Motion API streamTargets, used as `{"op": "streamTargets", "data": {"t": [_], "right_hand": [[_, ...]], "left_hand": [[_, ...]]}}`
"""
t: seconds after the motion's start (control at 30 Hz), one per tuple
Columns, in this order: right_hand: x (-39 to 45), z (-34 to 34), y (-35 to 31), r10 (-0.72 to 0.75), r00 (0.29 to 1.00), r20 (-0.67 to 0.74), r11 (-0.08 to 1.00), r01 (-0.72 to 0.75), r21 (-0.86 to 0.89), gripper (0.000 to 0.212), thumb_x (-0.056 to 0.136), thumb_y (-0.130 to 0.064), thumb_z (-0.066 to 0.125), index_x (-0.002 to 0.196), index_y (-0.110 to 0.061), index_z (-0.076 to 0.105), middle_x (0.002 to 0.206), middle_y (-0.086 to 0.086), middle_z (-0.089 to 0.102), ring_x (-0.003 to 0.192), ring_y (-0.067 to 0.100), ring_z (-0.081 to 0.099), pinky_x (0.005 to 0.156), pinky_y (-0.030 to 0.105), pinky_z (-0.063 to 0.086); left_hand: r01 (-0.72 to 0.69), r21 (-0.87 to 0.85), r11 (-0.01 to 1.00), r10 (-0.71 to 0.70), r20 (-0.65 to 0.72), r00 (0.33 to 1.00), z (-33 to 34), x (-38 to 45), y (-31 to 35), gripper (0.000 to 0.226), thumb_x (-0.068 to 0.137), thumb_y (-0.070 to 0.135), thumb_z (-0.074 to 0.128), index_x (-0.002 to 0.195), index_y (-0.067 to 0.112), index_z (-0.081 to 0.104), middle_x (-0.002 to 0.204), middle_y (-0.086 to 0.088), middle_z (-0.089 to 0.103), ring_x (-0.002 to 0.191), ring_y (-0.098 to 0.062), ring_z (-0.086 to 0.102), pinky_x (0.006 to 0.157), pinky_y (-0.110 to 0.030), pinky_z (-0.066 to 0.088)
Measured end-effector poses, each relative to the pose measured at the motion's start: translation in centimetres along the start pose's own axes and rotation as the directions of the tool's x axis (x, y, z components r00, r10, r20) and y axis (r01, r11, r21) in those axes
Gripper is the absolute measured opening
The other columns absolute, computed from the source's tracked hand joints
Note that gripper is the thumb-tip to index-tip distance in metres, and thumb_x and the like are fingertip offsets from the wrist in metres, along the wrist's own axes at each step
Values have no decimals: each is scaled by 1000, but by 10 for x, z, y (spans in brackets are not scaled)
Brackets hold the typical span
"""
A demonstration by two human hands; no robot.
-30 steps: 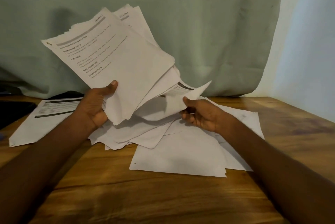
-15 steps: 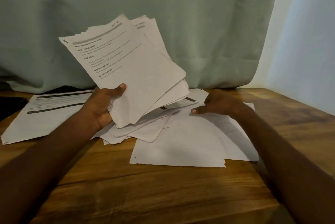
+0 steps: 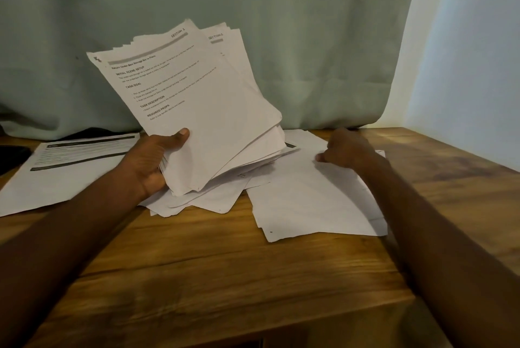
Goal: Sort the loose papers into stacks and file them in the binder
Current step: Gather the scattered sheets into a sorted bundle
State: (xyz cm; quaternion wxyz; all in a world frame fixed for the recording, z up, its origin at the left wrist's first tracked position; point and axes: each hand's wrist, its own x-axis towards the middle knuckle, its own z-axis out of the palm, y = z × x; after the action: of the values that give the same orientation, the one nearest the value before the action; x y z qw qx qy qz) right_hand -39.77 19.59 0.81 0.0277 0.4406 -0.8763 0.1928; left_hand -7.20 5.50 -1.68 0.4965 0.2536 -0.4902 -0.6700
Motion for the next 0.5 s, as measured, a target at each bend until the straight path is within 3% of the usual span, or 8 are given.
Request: {"op": "streamTargets", "data": {"t": [0.1,0.17,0.27,0.37,0.43,0.5], "right_hand": [[-17,-2,-27,-50,939,341,999,46,18,116,61,-85,73,149,-16,44,152,5,46,134,29,48,107,43,46],[-28,1,-44,-62,884,463,982,136,-128,121,64,-87,68,157,-19,31,165,3,31,147,29,35,116,45,36],[-28,1,-44,-85,910,405,985,139,-106,106,74,-73,73,155,-17,35,162,5,36,144,28,38,110,42,36],[-22,1,-30,-81,955,284,996,89,-16,95,73,-58,85,147,-15,44,151,7,48,134,27,48,105,38,41],[-27,-1,-27,-100,979,177,995,104,-12,92,68,-61,86,140,-15,51,144,7,54,128,28,52,108,45,43],[-41,-4,-32,-144,985,96,989,143,19,97,67,-76,77,138,-15,51,143,7,55,127,28,53,107,50,44]], "left_hand": [[-1,4,1000,1,-4,1000,-1,1,-1,43,96,6,64,137,17,60,124,-3,70,104,-20,69,80,-38,55],[-2,14,1000,2,-7,1000,-2,2,-2,45,96,6,64,140,16,58,127,-4,69,104,-20,69,78,-37,55],[4,22,1000,-4,0,1000,-3,3,-3,49,95,6,66,142,16,57,131,-6,68,115,-24,66,83,-39,56],[11,12,1000,-11,-4,1000,-1,0,-3,44,95,6,65,137,15,59,123,-5,70,108,-22,67,82,-39,55],[13,9,1000,-13,12,1000,1,-1,-2,35,96,5,64,128,17,63,117,-3,71,103,-20,68,83,-39,55],[20,11,1000,-21,34,999,3,-2,-2,28,96,5,63,119,21,65,113,-1,72,100,-19,69,85,-41,55]]}}
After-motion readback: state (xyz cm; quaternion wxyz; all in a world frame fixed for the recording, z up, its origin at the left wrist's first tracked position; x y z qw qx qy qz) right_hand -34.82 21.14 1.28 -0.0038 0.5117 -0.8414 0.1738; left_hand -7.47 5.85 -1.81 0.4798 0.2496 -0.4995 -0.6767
